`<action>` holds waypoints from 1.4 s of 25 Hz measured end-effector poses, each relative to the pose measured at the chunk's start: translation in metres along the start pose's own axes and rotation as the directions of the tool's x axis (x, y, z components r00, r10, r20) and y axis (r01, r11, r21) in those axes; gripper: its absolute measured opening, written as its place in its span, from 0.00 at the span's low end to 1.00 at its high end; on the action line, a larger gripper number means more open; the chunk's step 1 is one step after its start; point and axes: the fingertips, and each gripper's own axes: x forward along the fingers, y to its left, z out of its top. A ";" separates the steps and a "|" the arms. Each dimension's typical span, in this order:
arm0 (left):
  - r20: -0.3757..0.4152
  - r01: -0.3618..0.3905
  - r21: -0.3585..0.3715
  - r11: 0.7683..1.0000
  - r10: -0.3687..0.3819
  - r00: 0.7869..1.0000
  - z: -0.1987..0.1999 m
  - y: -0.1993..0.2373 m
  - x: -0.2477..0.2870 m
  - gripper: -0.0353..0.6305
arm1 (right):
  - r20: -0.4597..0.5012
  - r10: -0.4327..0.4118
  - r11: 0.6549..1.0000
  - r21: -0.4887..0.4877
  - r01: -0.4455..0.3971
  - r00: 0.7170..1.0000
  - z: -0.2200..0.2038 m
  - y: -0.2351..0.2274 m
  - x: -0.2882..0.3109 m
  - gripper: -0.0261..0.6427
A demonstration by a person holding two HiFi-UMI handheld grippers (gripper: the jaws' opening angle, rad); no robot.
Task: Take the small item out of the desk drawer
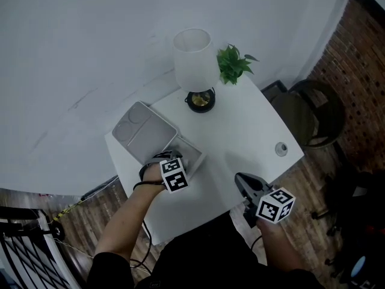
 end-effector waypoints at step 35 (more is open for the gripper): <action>0.384 -0.131 -0.617 0.776 0.441 0.811 -0.035 0.026 -0.222 0.33 | 0.027 0.142 0.888 -0.445 -0.115 0.990 0.100 0.112 0.029 0.05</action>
